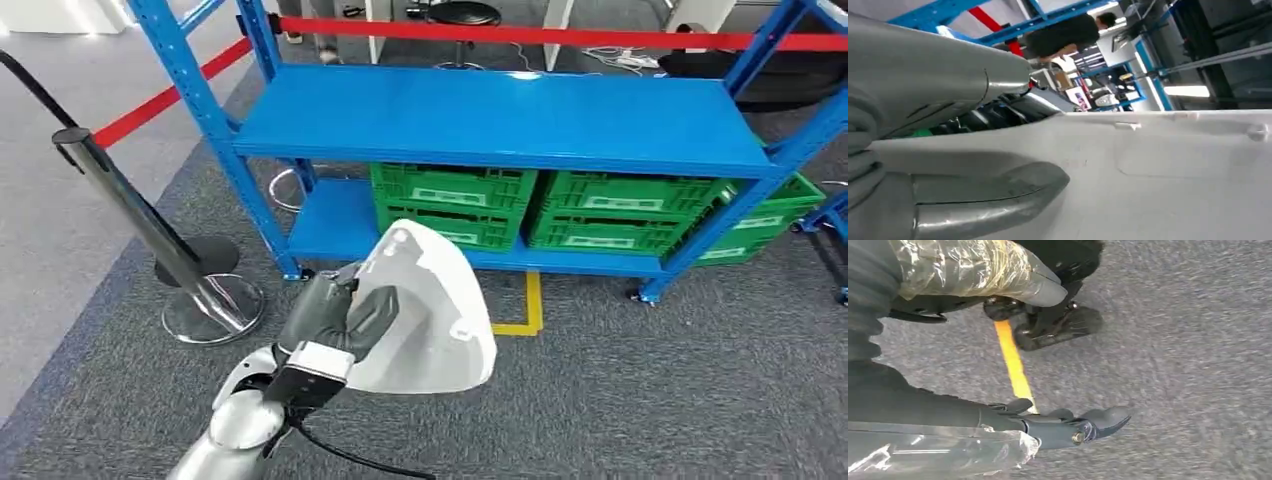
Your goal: Take the parts from the cabinet and place them on the table.
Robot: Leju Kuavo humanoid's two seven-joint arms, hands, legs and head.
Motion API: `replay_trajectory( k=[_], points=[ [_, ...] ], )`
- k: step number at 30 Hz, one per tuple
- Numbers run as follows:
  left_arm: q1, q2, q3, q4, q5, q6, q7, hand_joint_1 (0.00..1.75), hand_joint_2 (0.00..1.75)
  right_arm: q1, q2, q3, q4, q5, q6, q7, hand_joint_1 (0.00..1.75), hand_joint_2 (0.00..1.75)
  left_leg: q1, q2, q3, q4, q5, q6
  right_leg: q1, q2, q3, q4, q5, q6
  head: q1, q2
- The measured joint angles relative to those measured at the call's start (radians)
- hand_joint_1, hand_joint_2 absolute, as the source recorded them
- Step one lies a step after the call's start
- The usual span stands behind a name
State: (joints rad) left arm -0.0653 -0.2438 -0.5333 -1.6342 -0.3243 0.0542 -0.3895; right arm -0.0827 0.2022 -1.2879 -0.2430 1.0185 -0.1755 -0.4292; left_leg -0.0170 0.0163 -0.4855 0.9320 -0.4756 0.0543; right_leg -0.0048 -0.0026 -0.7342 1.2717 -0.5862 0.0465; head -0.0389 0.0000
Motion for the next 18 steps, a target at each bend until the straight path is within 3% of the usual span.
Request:
replay_trajectory(
  k=[1, 2, 4, 5, 6, 7, 10, 11, 12, 14, 15, 16, 17, 18],
  points=[
    [0.002, 0.000, 0.000, 0.000, 0.000, 0.000, 0.000, 1.75, 1.75, 0.000, 0.000, 0.000, 0.000, -0.001, 0.002, 0.001, 0.00, 1.75, -0.001, 0.004, -0.012, 0.003, 0.007, -0.001, 0.000, 0.000, 0.002, 0.024, -0.005, 0.001, 0.000, 0.000],
    [0.004, 0.000, 0.000, 0.000, 0.000, 0.000, 0.000, 1.75, 1.75, 0.001, 0.000, -0.001, 0.000, -0.002, 0.003, 0.002, 0.00, 1.75, -0.001, 0.009, -0.022, 0.006, 0.013, -0.002, 0.000, -0.001, 0.033, -0.004, 0.010, 0.002, -0.001, 0.000],
    [0.004, 0.000, 0.001, 0.000, -0.001, 0.003, 0.000, 1.75, 1.75, 0.002, -0.003, -0.005, 0.000, -0.002, 0.008, 0.003, 0.00, 1.75, -0.001, 0.018, -0.039, 0.017, 0.018, -0.006, 0.000, -0.006, 0.152, -0.173, 0.074, -0.001, 0.000, 0.000],
    [0.004, 0.000, 0.000, 0.000, -0.005, 0.006, 0.000, 1.75, 1.75, 0.000, -0.005, -0.006, 0.000, -0.002, 0.009, 0.003, 0.00, 1.75, -0.001, 0.021, -0.045, 0.027, 0.019, -0.007, 0.000, -0.022, 0.209, -0.254, 0.093, -0.002, 0.000, 0.000],
    [0.004, 0.000, 0.000, 0.000, -0.011, 0.010, 0.000, 1.75, 1.75, -0.004, -0.005, -0.006, 0.000, -0.002, 0.010, 0.004, 0.00, 1.75, -0.010, 0.027, -0.054, 0.037, 0.017, -0.012, 0.006, -0.051, 0.231, -0.304, 0.067, -0.009, 0.000, 0.000],
    [0.004, 0.000, 0.000, 0.000, -0.012, 0.013, 0.000, 1.75, 1.75, -0.004, -0.005, -0.006, 0.000, -0.002, 0.011, 0.004, 0.00, 1.75, -0.011, 0.031, -0.059, 0.044, 0.018, -0.015, 0.005, -0.036, 0.233, -0.302, 0.081, -0.022, -0.003, 0.000],
    [0.004, 0.000, 0.000, 0.000, -0.013, 0.018, 0.000, 1.75, 1.75, 0.003, -0.005, -0.007, 0.000, -0.002, 0.011, 0.004, 0.00, 1.75, -0.011, 0.042, -0.063, 0.046, 0.027, -0.026, 0.002, -0.023, 0.219, -0.298, 0.092, -0.037, -0.005, 0.000],
    [0.004, 0.000, 0.000, 0.000, -0.015, 0.018, 0.000, 1.75, 1.75, 0.004, -0.005, -0.008, 0.000, -0.002, 0.011, 0.004, 0.00, 1.75, -0.011, 0.035, -0.067, 0.055, 0.019, -0.032, -0.003, -0.021, 0.221, -0.300, 0.098, -0.042, -0.003, 0.000],
    [0.004, 0.000, 0.001, 0.000, -0.019, 0.020, 0.000, 1.75, 1.75, 0.002, -0.005, -0.008, 0.000, -0.002, 0.012, 0.004, 0.00, 1.75, -0.006, 0.007, -0.080, 0.089, -0.021, -0.047, -0.005, -0.016, 0.214, -0.300, 0.103, -0.050, -0.011, 0.000],
    [0.005, 0.002, 0.002, 0.000, -0.029, 0.028, 0.000, 1.75, 1.75, -0.001, -0.005, -0.008, 0.000, -0.002, 0.012, 0.004, 0.00, 1.75, 0.006, -0.003, -0.136, 0.238, -0.116, -0.060, -0.004, -0.002, 0.200, -0.298, 0.113, -0.054, -0.012, 0.000],
    [0.006, 0.002, 0.002, 0.000, -0.034, 0.034, 0.000, 1.75, 1.75, 0.000, -0.005, -0.009, 0.000, -0.002, 0.012, 0.004, 0.00, 1.75, 0.009, -0.004, -0.164, 0.310, -0.146, -0.063, -0.004, 0.004, 0.192, -0.297, 0.117, -0.054, -0.013, 0.000],
    [0.008, 0.003, 0.002, 0.000, -0.037, 0.037, 0.001, 1.75, 1.75, 0.002, -0.006, -0.009, 0.000, -0.002, 0.012, 0.004, 0.00, 1.75, 0.012, -0.004, -0.179, 0.351, -0.156, -0.064, -0.004, 0.010, 0.185, -0.294, 0.121, -0.052, -0.013, 0.000],
    [0.008, 0.003, 0.003, 0.000, -0.041, 0.038, 0.002, 1.75, 1.75, 0.003, -0.006, -0.009, 0.000, -0.002, 0.012, 0.004, 0.00, 1.75, 0.014, -0.004, -0.174, 0.348, -0.145, -0.064, -0.004, 0.016, 0.181, -0.292, 0.123, -0.051, -0.013, 0.000],
    [0.008, 0.003, 0.003, 0.000, -0.043, 0.038, 0.003, 1.75, 1.75, 0.004, -0.006, -0.010, 0.000, -0.003, 0.012, 0.004, 0.00, 1.75, 0.015, -0.004, -0.148, 0.303, -0.109, -0.061, -0.004, 0.025, 0.175, -0.289, 0.125, -0.049, -0.012, 0.000]
  ],
)
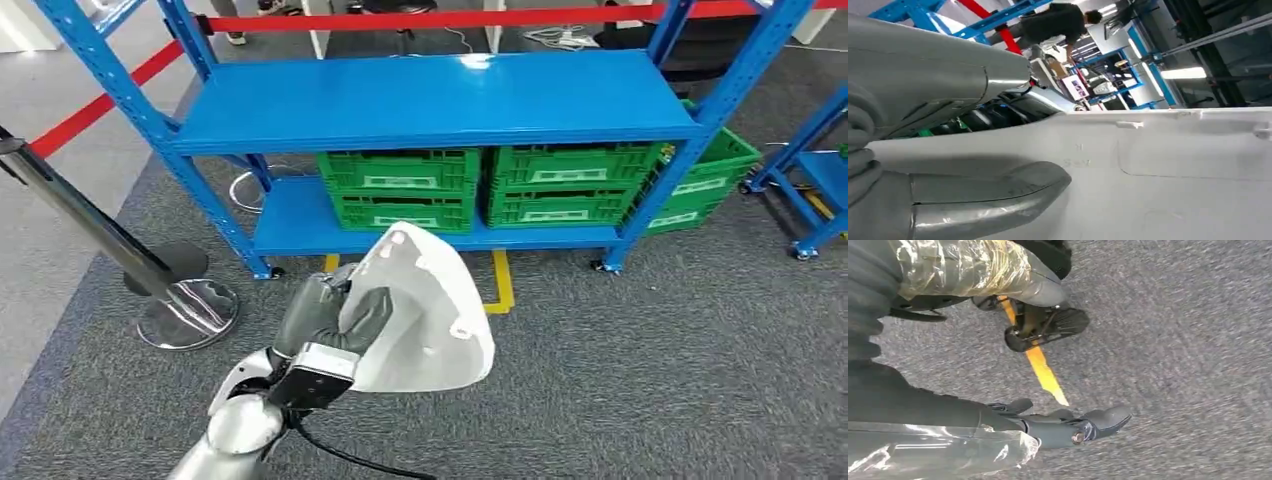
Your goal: Take the parts from the cabinet and place them on the table.
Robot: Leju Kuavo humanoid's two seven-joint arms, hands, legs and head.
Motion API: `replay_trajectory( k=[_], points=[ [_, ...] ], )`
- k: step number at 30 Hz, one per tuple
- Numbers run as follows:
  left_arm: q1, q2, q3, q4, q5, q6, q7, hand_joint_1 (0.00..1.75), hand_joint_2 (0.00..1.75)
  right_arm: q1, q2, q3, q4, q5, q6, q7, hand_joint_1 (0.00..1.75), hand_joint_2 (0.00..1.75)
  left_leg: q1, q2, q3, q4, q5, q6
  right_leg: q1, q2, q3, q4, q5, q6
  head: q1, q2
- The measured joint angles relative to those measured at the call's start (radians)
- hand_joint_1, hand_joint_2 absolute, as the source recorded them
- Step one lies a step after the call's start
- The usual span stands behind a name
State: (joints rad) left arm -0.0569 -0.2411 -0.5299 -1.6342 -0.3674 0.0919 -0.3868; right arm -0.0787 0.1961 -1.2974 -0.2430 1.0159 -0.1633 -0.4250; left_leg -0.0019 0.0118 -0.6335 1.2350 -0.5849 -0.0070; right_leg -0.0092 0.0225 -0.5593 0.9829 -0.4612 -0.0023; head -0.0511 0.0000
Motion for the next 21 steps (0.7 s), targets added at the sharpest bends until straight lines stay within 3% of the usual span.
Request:
replay_trajectory(
  k=[1, 2, 3, 4, 7, 8, 9, 10, 12, 13, 14, 15, 17, 18, 19, 20, 21],
  points=[
    [0.000, 0.000, 0.000, 0.000, 0.000, 0.000, 0.000, 1.75, 1.75, 0.000, 0.000, 0.000, 0.000, 0.000, 0.000, 0.000, 0.00, 1.75, 0.000, -0.004, 0.041, -0.075, 0.044, 0.005, 0.000, 0.010, -0.001, 0.000, 0.003, 0.003, 0.000, 0.000],
    [0.000, -0.001, 0.000, 0.000, -0.001, 0.000, 0.000, 1.75, 1.75, -0.001, 0.000, 0.000, 0.000, 0.000, 0.000, 0.000, 0.00, 1.75, 0.000, -0.023, 0.088, -0.163, 0.086, 0.012, 0.000, 0.017, -0.001, 0.000, 0.006, 0.006, -0.001, 0.000],
    [-0.001, 0.000, 0.000, 0.000, -0.001, 0.000, 0.000, 1.75, 1.75, -0.002, 0.000, 0.000, 0.000, 0.000, 0.000, 0.000, 0.00, 1.75, 0.000, -0.055, 0.118, -0.225, 0.101, 0.021, -0.002, 0.023, -0.003, 0.000, 0.009, 0.009, 0.000, 0.000],
    [0.000, 0.000, 0.000, 0.000, -0.001, 0.000, 0.000, 1.75, 1.75, -0.005, 0.000, 0.000, 0.000, 0.000, 0.002, 0.000, 0.00, 1.75, 0.000, -0.061, 0.123, -0.240, 0.098, 0.025, 0.004, 0.031, -0.011, 0.005, 0.012, 0.014, 0.002, 0.000],
    [0.000, -0.003, 0.001, 0.000, -0.002, 0.000, 0.000, 1.75, 1.75, 0.000, 0.000, 0.000, 0.000, 0.000, 0.002, 0.000, 0.00, 1.75, -0.004, -0.047, 0.116, -0.252, 0.095, 0.032, -0.002, 0.043, -0.028, 0.001, 0.027, 0.037, 0.000, 0.000],
    [-0.001, -0.004, 0.001, 0.000, -0.002, 0.001, 0.000, 1.75, 1.75, 0.001, -0.001, -0.001, 0.000, 0.000, 0.002, 0.000, 0.00, 1.75, 0.004, -0.038, 0.116, -0.264, 0.106, 0.039, -0.002, 0.046, -0.031, 0.005, 0.026, 0.042, 0.001, 0.000],
    [-0.001, -0.004, 0.002, 0.000, -0.002, 0.001, 0.000, 1.75, 1.75, 0.002, -0.001, -0.002, 0.000, 0.000, 0.003, 0.000, 0.00, 1.75, 0.004, -0.027, 0.115, -0.265, 0.109, 0.043, -0.002, 0.022, -0.049, 0.025, 0.004, 0.044, 0.002, 0.000],
    [-0.001, -0.004, 0.002, 0.000, -0.003, 0.001, 0.000, 1.75, 1.75, 0.001, -0.001, -0.002, 0.000, 0.000, 0.003, 0.000, 0.00, 1.75, 0.003, -0.023, 0.111, -0.265, 0.112, 0.048, -0.002, 0.005, -0.071, 0.079, -0.038, 0.046, 0.010, 0.000],
    [0.001, -0.004, 0.004, 0.000, -0.003, 0.001, 0.000, 1.75, 1.75, -0.002, -0.002, -0.002, 0.000, -0.001, 0.007, 0.000, 0.00, 1.75, -0.002, -0.002, 0.103, -0.264, 0.116, 0.053, -0.003, -0.009, -0.139, 0.244, -0.121, 0.052, 0.012, 0.000],
    [0.001, -0.003, 0.004, 0.000, -0.003, 0.001, 0.000, 1.75, 1.75, -0.002, -0.002, -0.002, 0.000, -0.001, 0.010, 0.000, 0.00, 1.75, -0.005, 0.009, 0.098, -0.264, 0.118, 0.054, -0.003, -0.012, -0.162, 0.307, -0.144, 0.055, 0.015, 0.000],
    [0.001, -0.003, 0.004, 0.000, -0.004, 0.001, 0.000, 1.75, 1.75, 0.000, -0.003, -0.002, 0.000, -0.002, 0.013, 0.000, 0.00, 1.75, -0.007, 0.017, 0.096, -0.264, 0.120, 0.054, -0.003, -0.013, -0.160, 0.316, -0.140, 0.056, 0.013, 0.000],
    [0.001, -0.003, 0.005, 0.000, -0.003, 0.003, 0.000, 1.75, 1.75, 0.002, -0.004, -0.003, 0.000, -0.002, 0.014, 0.000, 0.00, 1.75, -0.009, 0.025, 0.096, -0.263, 0.121, 0.054, -0.003, -0.015, -0.135, 0.284, -0.117, 0.055, 0.014, 0.000],
    [0.001, -0.003, 0.005, 0.000, -0.003, 0.005, 0.000, 1.75, 1.75, 0.004, -0.007, -0.003, 0.000, -0.001, 0.016, 0.000, 0.00, 1.75, -0.011, 0.039, 0.097, -0.262, 0.121, 0.052, -0.001, -0.031, -0.026, 0.108, -0.041, 0.047, 0.013, 0.000],
    [0.001, -0.003, 0.005, 0.000, -0.003, 0.005, 0.000, 1.75, 1.75, 0.002, -0.008, -0.003, 0.000, -0.001, 0.016, 0.002, 0.00, 1.75, -0.013, 0.044, 0.099, -0.261, 0.122, 0.051, 0.002, -0.064, 0.025, 0.027, -0.023, 0.042, 0.013, 0.000],
    [0.002, -0.003, 0.005, 0.000, -0.004, 0.006, 0.000, 1.75, 1.75, -0.002, -0.009, -0.003, 0.000, -0.001, 0.017, 0.003, 0.00, 1.75, -0.022, 0.050, 0.095, -0.256, 0.119, 0.044, 0.011, -0.091, 0.040, -0.010, -0.037, 0.036, 0.015, 0.000],
    [0.001, -0.003, 0.006, 0.000, -0.004, 0.007, 0.000, 1.75, 1.75, -0.005, -0.009, -0.003, 0.000, -0.001, 0.017, 0.003, 0.00, 1.75, -0.022, 0.056, 0.092, -0.255, 0.122, 0.040, 0.009, -0.077, 0.038, -0.006, -0.031, 0.026, 0.010, 0.000],
    [0.002, -0.003, 0.005, 0.000, -0.005, 0.008, 0.000, 1.75, 1.75, -0.003, -0.010, -0.004, 0.000, -0.001, 0.017, 0.003, 0.00, 1.75, -0.021, 0.064, 0.091, -0.255, 0.124, 0.037, 0.011, -0.070, 0.035, -0.004, -0.029, 0.023, 0.014, 0.000]
  ],
)
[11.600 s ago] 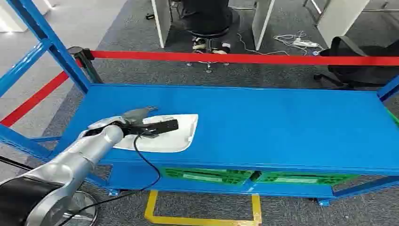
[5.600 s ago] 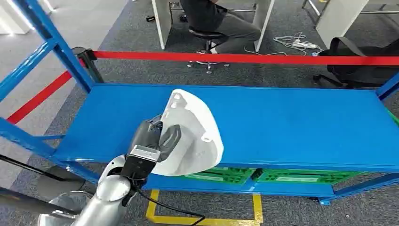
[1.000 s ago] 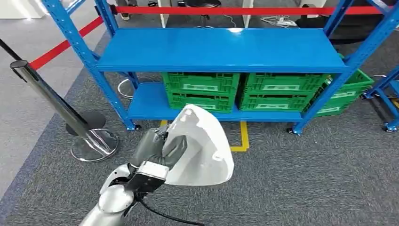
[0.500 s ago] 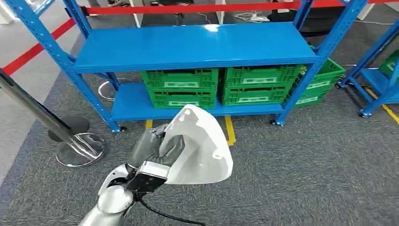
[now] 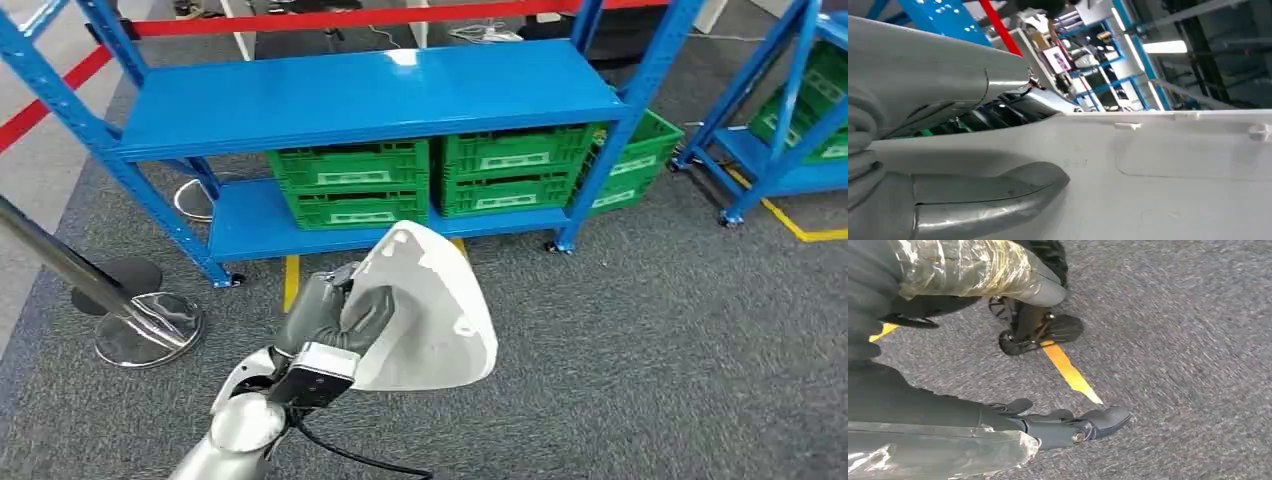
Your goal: Take the parts from the cabinet and place them on the table.
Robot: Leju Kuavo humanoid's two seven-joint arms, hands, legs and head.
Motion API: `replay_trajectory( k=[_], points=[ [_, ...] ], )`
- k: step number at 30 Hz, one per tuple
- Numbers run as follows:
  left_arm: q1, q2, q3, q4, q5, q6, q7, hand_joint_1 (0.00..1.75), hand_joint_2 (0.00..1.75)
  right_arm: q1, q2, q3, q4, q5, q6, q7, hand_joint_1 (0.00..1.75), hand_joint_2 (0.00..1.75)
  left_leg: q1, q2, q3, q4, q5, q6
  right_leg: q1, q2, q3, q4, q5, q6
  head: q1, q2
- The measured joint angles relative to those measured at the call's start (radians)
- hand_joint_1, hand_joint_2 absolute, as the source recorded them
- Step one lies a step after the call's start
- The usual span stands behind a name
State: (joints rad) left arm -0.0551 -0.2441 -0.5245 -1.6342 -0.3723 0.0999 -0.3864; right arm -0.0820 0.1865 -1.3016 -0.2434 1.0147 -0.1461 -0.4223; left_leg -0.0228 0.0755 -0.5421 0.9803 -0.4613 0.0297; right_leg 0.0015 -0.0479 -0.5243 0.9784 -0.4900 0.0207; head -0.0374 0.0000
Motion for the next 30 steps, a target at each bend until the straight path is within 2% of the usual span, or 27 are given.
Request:
replay_trajectory(
  k=[1, 2, 3, 4, 5, 6, 7, 8, 9, 11, 12, 13, 14, 15, 17, 18, 19, 20, 22, 23, 24, 25, 26, 27, 28, 29, 30],
  points=[
    [0.000, 0.000, 0.000, 0.000, 0.000, 0.001, 0.000, 1.75, 1.75, 0.003, 0.000, 0.000, 0.000, 0.000, 0.000, 0.000, 0.00, 1.75, 0.001, 0.007, 0.001, -0.001, 0.002, -0.003, 0.002, 0.008, -0.008, 0.000, 0.002, -0.004, -0.001, 0.000],
    [0.000, 0.000, 0.000, 0.000, 0.000, 0.003, 0.000, 1.75, 1.75, 0.005, 0.000, 0.000, 0.000, 0.000, 0.000, 0.003, 0.00, 1.75, 0.000, 0.013, 0.001, 0.001, 0.000, -0.007, -0.004, 0.014, -0.007, -0.006, 0.008, -0.013, 0.000, 0.000],
    [0.000, 0.000, 0.000, 0.000, 0.000, 0.003, 0.000, 1.75, 1.75, 0.005, 0.000, 0.000, 0.000, 0.001, 0.001, 0.005, 0.00, 1.75, 0.004, -0.009, -0.003, 0.012, -0.016, -0.017, -0.007, 0.019, -0.002, -0.008, 0.014, -0.019, 0.000, 0.000],
    [0.000, 0.000, 0.000, 0.000, -0.002, 0.003, 0.000, 1.75, 1.75, 0.005, 0.000, -0.001, 0.000, 0.001, 0.001, 0.007, 0.00, 1.75, 0.007, -0.041, -0.020, 0.050, -0.052, -0.026, -0.010, 0.026, -0.006, -0.008, 0.018, -0.025, -0.007, 0.000],
    [0.002, 0.002, 0.001, 0.000, -0.002, 0.004, 0.000, 1.75, 1.75, 0.003, 0.000, -0.001, 0.000, 0.001, 0.002, 0.008, 0.00, 1.75, 0.012, -0.057, -0.049, 0.128, -0.102, -0.032, -0.010, 0.034, -0.010, -0.008, 0.021, -0.029, -0.005, 0.000],
    [0.004, 0.002, 0.002, 0.000, -0.002, 0.005, 0.000, 1.75, 1.75, 0.003, 0.000, -0.001, 0.000, 0.000, 0.003, 0.008, 0.00, 1.75, 0.016, -0.062, -0.085, 0.214, -0.144, -0.037, -0.011, 0.043, -0.014, -0.008, 0.023, -0.030, -0.007, 0.000],
    [0.007, 0.003, 0.002, 0.000, -0.002, 0.005, 0.000, 1.75, 1.75, 0.003, -0.002, -0.001, 0.000, 0.000, 0.006, 0.008, 0.00, 1.75, 0.019, -0.063, -0.114, 0.284, -0.169, -0.039, -0.011, 0.053, -0.018, -0.008, 0.026, -0.029, -0.006, 0.000],
    [0.011, 0.003, 0.002, 0.000, -0.001, 0.005, 0.000, 1.75, 1.75, 0.005, -0.002, -0.001, 0.000, -0.001, 0.008, 0.008, 0.00, 1.75, 0.021, -0.063, -0.123, 0.309, -0.169, -0.039, -0.011, 0.065, -0.020, -0.008, 0.029, -0.028, -0.006, 0.000],
    [0.013, 0.003, 0.002, 0.000, -0.001, 0.005, 0.000, 1.75, 1.75, 0.005, -0.003, -0.001, 0.000, -0.002, 0.010, 0.008, 0.00, 1.75, 0.021, -0.064, -0.112, 0.293, -0.148, -0.037, -0.011, 0.077, -0.022, -0.008, 0.031, -0.026, -0.006, 0.000],
    [0.014, 0.003, 0.002, 0.000, 0.003, 0.006, 0.000, 1.75, 1.75, 0.006, -0.004, -0.002, 0.000, -0.004, 0.015, 0.009, 0.00, 1.75, 0.020, -0.075, -0.048, 0.170, -0.071, -0.025, -0.010, 0.101, -0.023, -0.008, 0.036, -0.022, -0.006, 0.000],
    [0.014, 0.003, 0.002, 0.000, 0.003, 0.008, 0.000, 1.75, 1.75, 0.004, -0.005, -0.002, 0.000, -0.005, 0.016, 0.009, 0.00, 1.75, 0.016, -0.106, 0.008, 0.068, -0.024, -0.010, -0.009, 0.117, -0.023, -0.009, 0.041, -0.019, -0.006, 0.000],
    [0.014, 0.003, 0.002, 0.000, 0.003, 0.008, 0.000, 1.75, 1.75, 0.002, -0.003, -0.002, 0.000, -0.006, 0.018, 0.008, 0.00, 1.75, 0.010, -0.161, 0.037, 0.008, -0.015, 0.008, -0.011, 0.124, -0.025, -0.008, 0.043, -0.015, -0.002, 0.000],
    [0.013, 0.003, 0.003, 0.000, 0.004, 0.008, -0.001, 1.75, 1.75, -0.002, -0.005, -0.002, 0.000, -0.006, 0.018, 0.008, 0.00, 1.75, 0.012, -0.157, 0.047, -0.017, -0.021, 0.014, -0.012, 0.140, -0.031, -0.007, 0.046, -0.009, -0.009, 0.000],
    [0.014, 0.002, 0.003, 0.000, 0.005, 0.008, -0.001, 1.75, 1.75, 0.000, -0.005, -0.002, 0.000, -0.007, 0.018, 0.008, 0.00, 1.75, 0.008, -0.149, 0.045, -0.019, -0.022, 0.012, -0.015, 0.147, -0.037, -0.009, 0.051, -0.001, -0.010, 0.000],
    [0.014, 0.000, 0.003, 0.000, 0.005, 0.008, -0.002, 1.75, 1.75, 0.008, -0.006, -0.003, 0.000, -0.007, 0.018, 0.008, 0.00, 1.75, 0.008, -0.132, 0.047, -0.034, -0.011, 0.021, -0.016, 0.168, -0.051, -0.022, 0.063, 0.017, -0.012, 0.000],
    [0.013, -0.002, 0.003, -0.001, 0.005, 0.008, -0.002, 1.75, 1.75, 0.010, -0.010, -0.006, 0.000, -0.008, 0.017, 0.008, 0.00, 1.75, 0.021, -0.116, 0.051, -0.053, 0.006, 0.014, -0.016, 0.154, -0.055, -0.011, 0.059, 0.014, -0.013, 0.000],
    [0.013, -0.002, 0.003, -0.001, 0.005, 0.008, -0.003, 1.75, 1.75, 0.009, -0.010, -0.008, 0.000, -0.008, 0.016, 0.007, 0.00, 1.75, 0.021, -0.108, 0.047, -0.057, 0.009, 0.019, -0.011, 0.105, -0.076, 0.023, 0.023, 0.017, -0.004, 0.000],
    [0.014, -0.001, 0.004, -0.001, 0.005, 0.008, -0.003, 1.75, 1.75, 0.007, -0.010, -0.009, 0.000, -0.008, 0.016, 0.008, 0.00, 1.75, 0.021, -0.092, 0.043, -0.057, 0.013, 0.019, -0.013, 0.078, -0.109, 0.092, -0.026, 0.024, 0.004, 0.000],
    [0.018, 0.000, 0.007, -0.001, 0.006, 0.008, -0.003, 1.75, 1.75, 0.007, -0.011, -0.010, -0.001, -0.009, 0.016, 0.007, 0.00, 1.75, 0.021, -0.060, 0.033, -0.054, 0.016, 0.016, -0.018, 0.060, -0.178, 0.254, -0.100, 0.035, 0.004, 0.000],
    [0.018, 0.000, 0.007, -0.001, 0.005, 0.008, -0.003, 1.75, 1.75, 0.008, -0.012, -0.010, -0.001, -0.009, 0.016, 0.007, 0.00, 1.75, 0.021, -0.046, 0.029, -0.052, 0.017, 0.015, -0.022, 0.057, -0.192, 0.294, -0.111, 0.041, 0.005, 0.000],
    [0.020, 0.000, 0.007, -0.001, 0.005, 0.008, -0.003, 1.75, 1.75, 0.010, -0.014, -0.011, -0.001, -0.009, 0.016, 0.008, 0.00, 1.75, 0.022, -0.032, 0.027, -0.051, 0.018, 0.012, -0.027, 0.055, -0.179, 0.282, -0.097, 0.046, 0.004, 0.000],
    [0.020, 0.000, 0.007, -0.001, 0.005, 0.008, -0.003, 1.75, 1.75, 0.012, -0.016, -0.011, -0.001, -0.009, 0.016, 0.008, 0.00, 1.75, 0.023, -0.019, 0.025, -0.050, 0.018, 0.009, -0.031, 0.049, -0.141, 0.223, -0.065, 0.051, 0.004, 0.000],
    [0.020, 0.000, 0.007, -0.001, 0.006, 0.008, -0.003, 1.75, 1.75, 0.013, -0.017, -0.011, -0.001, -0.009, 0.016, 0.008, 0.00, 1.75, 0.027, -0.008, 0.025, -0.046, 0.016, 0.003, -0.035, 0.036, -0.082, 0.128, -0.024, 0.056, 0.004, 0.000],
    [0.020, 0.000, 0.007, -0.001, 0.005, 0.008, -0.003, 1.75, 1.75, 0.012, -0.019, -0.011, -0.001, -0.009, 0.016, 0.008, 0.00, 1.75, 0.029, 0.003, 0.025, -0.038, 0.011, -0.006, -0.039, 0.007, -0.018, 0.030, 0.010, 0.064, 0.004, 0.000],
    [0.020, 0.000, 0.007, -0.001, 0.006, 0.008, -0.003, 1.75, 1.75, 0.008, -0.016, -0.011, 0.000, -0.008, 0.017, 0.008, 0.00, 1.75, 0.024, 0.010, 0.020, -0.029, 0.005, -0.015, -0.035, -0.029, 0.002, -0.011, -0.003, 0.064, 0.007, 0.000],
    [0.019, 0.000, 0.008, -0.001, 0.005, 0.009, -0.003, 1.75, 1.75, 0.006, -0.014, -0.011, -0.001, -0.008, 0.018, 0.008, 0.00, 1.75, 0.021, 0.016, 0.020, -0.017, 0.000, -0.023, -0.036, -0.011, 0.005, -0.010, 0.007, 0.041, 0.005, 0.000],
    [0.019, 0.000, 0.008, -0.001, 0.005, 0.009, -0.003, 1.75, 1.75, 0.007, -0.015, -0.011, -0.001, -0.009, 0.018, 0.008, 0.00, 1.75, 0.021, 0.023, 0.019, -0.017, 0.002, -0.027, -0.033, -0.003, -0.001, -0.002, 0.005, 0.029, -0.003, 0.000]
  ],
)
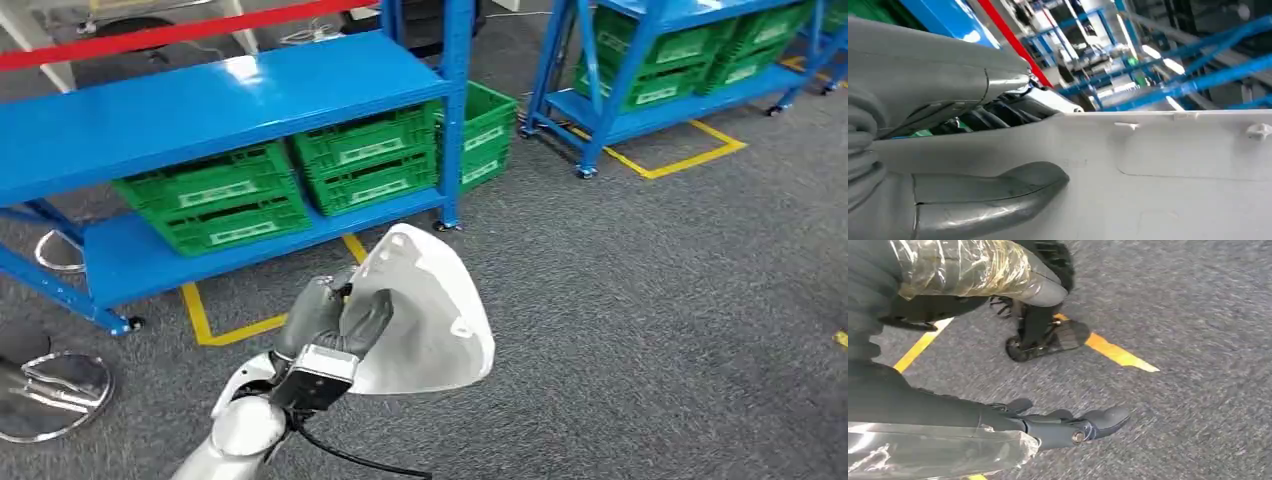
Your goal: Take the parts from the cabinet and place them on the table.
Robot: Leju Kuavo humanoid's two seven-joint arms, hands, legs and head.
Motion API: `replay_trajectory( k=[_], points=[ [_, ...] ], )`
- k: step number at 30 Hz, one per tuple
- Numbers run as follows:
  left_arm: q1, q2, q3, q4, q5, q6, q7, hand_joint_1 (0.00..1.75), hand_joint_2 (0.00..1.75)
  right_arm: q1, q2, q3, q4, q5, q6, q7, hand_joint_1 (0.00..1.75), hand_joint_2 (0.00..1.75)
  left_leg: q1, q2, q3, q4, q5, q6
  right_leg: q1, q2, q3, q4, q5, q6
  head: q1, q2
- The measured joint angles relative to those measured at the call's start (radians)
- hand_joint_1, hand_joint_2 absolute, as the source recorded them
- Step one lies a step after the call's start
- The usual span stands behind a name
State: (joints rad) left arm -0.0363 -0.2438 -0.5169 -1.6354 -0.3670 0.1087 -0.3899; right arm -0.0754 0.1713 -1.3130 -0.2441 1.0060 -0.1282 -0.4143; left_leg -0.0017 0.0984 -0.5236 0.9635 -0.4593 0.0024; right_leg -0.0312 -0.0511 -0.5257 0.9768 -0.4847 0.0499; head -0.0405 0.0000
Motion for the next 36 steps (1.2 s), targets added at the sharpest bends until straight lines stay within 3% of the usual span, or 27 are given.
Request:
replay_trajectory(
  k=[3, 4, 5, 7, 8, 9, 10, 12, 13, 14, 17, 18, 19, 20, 21, 22, 23, 24, 26, 27, 28, 29, 30, 33, 34, 35, 36],
  points=[
    [-0.001, 0.000, 0.000, 0.000, 0.000, 0.002, 0.000, 1.75, 1.75, 0.006, -0.003, 0.000, 0.000, 0.000, 0.000, 0.000, 0.00, 1.75, 0.007, 0.017, -0.001, 0.004, -0.005, -0.013, 0.002, 0.024, -0.009, 0.005, 0.004, -0.020, 0.002, 0.000],
    [-0.001, 0.000, -0.001, 0.000, 0.000, 0.002, 0.000, 1.75, 1.75, 0.007, -0.003, -0.001, 0.000, -0.001, 0.000, 0.001, 0.00, 1.75, 0.013, -0.040, -0.010, 0.032, -0.038, -0.022, 0.001, 0.035, -0.012, 0.005, 0.008, -0.028, -0.002, 0.000],
    [-0.001, 0.000, 0.000, 0.000, 0.001, 0.005, -0.002, 1.75, 1.75, 0.006, -0.003, -0.001, 0.000, -0.001, 0.000, 0.001, 0.00, 1.75, 0.014, -0.062, -0.030, 0.082, -0.075, -0.022, 0.002, 0.044, -0.014, 0.005, 0.009, -0.032, -0.003, 0.000],
    [0.000, 0.002, 0.002, 0.000, 0.001, 0.010, -0.004, 1.75, 1.75, 0.003, -0.003, -0.002, 0.000, -0.001, 0.000, 0.001, 0.00, 1.75, 0.014, -0.082, -0.102, 0.244, -0.155, -0.022, 0.006, 0.068, -0.021, 0.006, 0.013, -0.039, -0.004, 0.000],
    [0.001, 0.002, 0.002, 0.000, 0.001, 0.012, -0.006, 1.75, 1.75, 0.003, -0.003, -0.003, 0.000, -0.001, 0.000, 0.001, 0.00, 1.75, 0.014, -0.086, -0.133, 0.309, -0.173, -0.020, 0.009, 0.082, -0.023, 0.006, 0.014, -0.041, -0.003, 0.000],
    [0.003, 0.002, 0.003, 0.000, 0.001, 0.016, -0.006, 1.75, 1.75, 0.004, -0.003, -0.003, 0.000, 0.000, 0.000, 0.001, 0.00, 1.75, 0.013, -0.087, -0.140, 0.322, -0.165, -0.016, 0.011, 0.095, -0.023, 0.006, 0.015, -0.042, -0.002, 0.000],
    [0.003, 0.002, 0.003, 0.000, 0.002, 0.019, -0.008, 1.75, 1.75, 0.005, -0.003, -0.003, 0.000, 0.003, 0.002, 0.002, 0.00, 1.75, 0.011, -0.089, -0.131, 0.297, -0.132, -0.011, 0.012, 0.109, -0.023, 0.007, 0.015, -0.042, -0.005, 0.000],
    [0.009, 0.003, 0.006, -0.006, 0.004, 0.021, -0.010, 1.75, 1.75, 0.006, -0.003, -0.003, 0.000, 0.014, 0.003, 0.003, 0.00, 1.75, 0.009, -0.107, -0.075, 0.164, -0.039, 0.007, 0.016, 0.136, -0.021, 0.008, 0.015, -0.042, -0.003, 0.000],
    [0.019, 0.005, 0.009, -0.020, 0.007, 0.024, -0.012, 1.75, 1.75, 0.004, -0.001, -0.003, 0.000, 0.021, 0.003, 0.003, 0.00, 1.75, 0.007, -0.144, -0.042, 0.084, 0.004, 0.020, 0.016, 0.149, -0.021, 0.008, 0.015, -0.041, -0.003, 0.000],
    [0.030, 0.012, 0.018, -0.033, 0.012, 0.025, -0.015, 1.75, 1.75, 0.001, 0.006, -0.003, 0.001, 0.026, 0.003, 0.002, 0.00, 1.75, 0.009, -0.193, -0.032, 0.058, 0.002, 0.033, 0.019, 0.158, -0.027, 0.011, 0.016, -0.037, 0.000, 0.000],
    [0.054, 0.026, 0.044, -0.060, 0.025, 0.015, -0.021, 1.75, 1.75, 0.001, 0.012, -0.003, 0.001, 0.029, -0.004, 0.003, 0.00, 1.75, 0.004, -0.168, -0.030, 0.040, -0.008, 0.035, 0.007, 0.190, -0.047, 0.013, 0.023, -0.019, -0.008, 0.000],
    [0.057, 0.027, 0.050, -0.067, 0.028, 0.010, -0.024, 1.75, 1.75, 0.005, 0.014, -0.002, 0.001, 0.028, -0.005, 0.005, 0.00, 1.75, 0.007, -0.153, -0.027, 0.024, -0.007, 0.034, 0.011, 0.199, -0.055, 0.010, 0.026, -0.010, -0.005, 0.000],
    [0.061, 0.027, 0.053, -0.072, 0.028, 0.005, -0.028, 1.75, 1.75, 0.007, 0.014, -0.003, 0.001, 0.027, -0.007, 0.007, 0.00, 1.75, 0.016, -0.136, -0.022, 0.007, 0.002, 0.028, 0.010, 0.170, -0.065, 0.021, 0.018, -0.010, -0.006, 0.000],
    [0.066, 0.028, 0.056, -0.074, 0.028, 0.001, -0.031, 1.75, 1.75, 0.006, 0.014, -0.003, 0.001, 0.026, -0.010, 0.007, 0.00, 1.75, 0.014, -0.131, -0.021, 0.004, 0.003, 0.031, 0.017, 0.117, -0.080, 0.050, -0.004, -0.008, -0.001, 0.000],
    [0.070, 0.029, 0.059, -0.077, 0.028, -0.002, -0.033, 1.75, 1.75, 0.003, 0.015, -0.003, 0.001, 0.024, -0.010, 0.009, 0.00, 1.75, 0.014, -0.119, -0.021, 0.004, 0.003, 0.035, 0.016, 0.089, -0.107, 0.104, -0.036, -0.006, 0.006, 0.000],
    [0.079, 0.031, 0.064, -0.077, 0.028, -0.003, -0.033, 1.75, 1.75, 0.000, 0.015, -0.003, 0.001, 0.020, -0.010, 0.010, 0.00, 1.75, 0.009, -0.098, -0.021, 0.005, 0.002, 0.035, 0.015, 0.068, -0.156, 0.209, -0.083, -0.002, 0.006, 0.000],
    [0.082, 0.031, 0.068, -0.077, 0.026, -0.004, -0.033, 1.75, 1.75, -0.001, 0.015, -0.003, 0.001, 0.019, -0.009, 0.010, 0.00, 1.75, 0.006, -0.082, -0.022, 0.006, 0.002, 0.035, 0.014, 0.061, -0.194, 0.286, -0.113, 0.001, 0.005, 0.000],
    [0.082, 0.031, 0.071, -0.077, 0.025, -0.004, -0.033, 1.75, 1.75, 0.000, 0.015, -0.003, 0.001, 0.019, -0.008, 0.010, 0.00, 1.75, 0.004, -0.068, -0.024, 0.007, 0.001, 0.036, 0.014, 0.059, -0.215, 0.330, -0.122, 0.003, 0.007, 0.000],
    [0.082, 0.031, 0.075, -0.077, 0.021, -0.005, -0.033, 1.75, 1.75, 0.005, 0.015, -0.003, 0.001, 0.018, -0.007, 0.010, 0.00, 1.75, 0.001, -0.044, -0.022, 0.007, 0.001, 0.035, 0.014, 0.056, -0.182, 0.276, -0.076, 0.003, 0.007, 0.000],
    [0.082, 0.029, 0.077, -0.077, 0.021, -0.005, -0.033, 1.75, 1.75, 0.006, 0.015, -0.003, 0.001, 0.018, -0.006, 0.010, 0.00, 1.75, 0.000, -0.032, -0.021, 0.007, -0.001, 0.034, 0.014, 0.046, -0.131, 0.187, -0.032, 0.000, 0.007, 0.000],
    [0.082, 0.029, 0.080, -0.077, 0.021, -0.005, -0.033, 1.75, 1.75, 0.006, 0.015, -0.003, 0.001, 0.018, -0.005, 0.011, 0.00, 1.75, -0.001, -0.020, -0.019, 0.008, -0.002, 0.032, 0.016, 0.021, -0.070, 0.081, 0.007, -0.003, 0.007, 0.000],
    [0.081, 0.028, 0.081, -0.077, 0.020, -0.005, -0.033, 1.75, 1.75, 0.003, 0.015, -0.003, 0.001, 0.018, -0.005, 0.011, 0.00, 1.75, -0.004, -0.011, -0.016, 0.010, -0.005, 0.028, 0.021, -0.032, -0.033, 0.009, 0.003, -0.006, 0.007, 0.000],
    [0.081, 0.028, 0.083, -0.077, 0.020, -0.005, -0.033, 1.75, 1.75, -0.002, 0.015, -0.003, 0.001, 0.018, -0.003, 0.011, 0.00, 1.75, -0.012, -0.005, -0.018, 0.014, -0.009, 0.021, 0.024, -0.028, -0.022, 0.004, 0.007, -0.020, 0.005, 0.000],
    [0.080, 0.027, 0.084, -0.077, 0.019, -0.005, -0.033, 1.75, 1.75, 0.002, 0.015, -0.003, 0.001, 0.018, -0.003, 0.012, 0.00, 1.75, -0.011, 0.025, -0.015, 0.014, -0.006, 0.011, 0.028, 0.008, -0.034, 0.008, 0.013, -0.033, 0.001, 0.000],
    [0.078, 0.027, 0.085, -0.077, 0.019, -0.005, -0.033, 1.75, 1.75, 0.004, 0.015, -0.003, 0.001, 0.018, -0.003, 0.012, 0.00, 1.75, -0.008, 0.017, -0.018, 0.019, -0.014, 0.001, 0.021, 0.018, -0.030, 0.002, 0.020, -0.043, 0.002, 0.000],
    [0.077, 0.026, 0.085, -0.077, 0.018, -0.005, -0.033, 1.75, 1.75, 0.005, 0.016, -0.003, 0.001, 0.018, -0.003, 0.013, 0.00, 1.75, -0.003, -0.038, -0.023, 0.038, -0.035, -0.007, 0.020, 0.027, -0.033, 0.001, 0.022, -0.047, -0.002, 0.000],
    [0.077, 0.027, 0.085, -0.077, 0.019, -0.005, -0.034, 1.75, 1.75, 0.004, 0.016, -0.003, 0.001, 0.017, -0.004, 0.013, 0.00, 1.75, 0.000, -0.073, -0.044, 0.092, -0.076, -0.011, 0.019, 0.037, -0.035, 0.001, 0.025, -0.052, -0.002, 0.000]
  ],
)
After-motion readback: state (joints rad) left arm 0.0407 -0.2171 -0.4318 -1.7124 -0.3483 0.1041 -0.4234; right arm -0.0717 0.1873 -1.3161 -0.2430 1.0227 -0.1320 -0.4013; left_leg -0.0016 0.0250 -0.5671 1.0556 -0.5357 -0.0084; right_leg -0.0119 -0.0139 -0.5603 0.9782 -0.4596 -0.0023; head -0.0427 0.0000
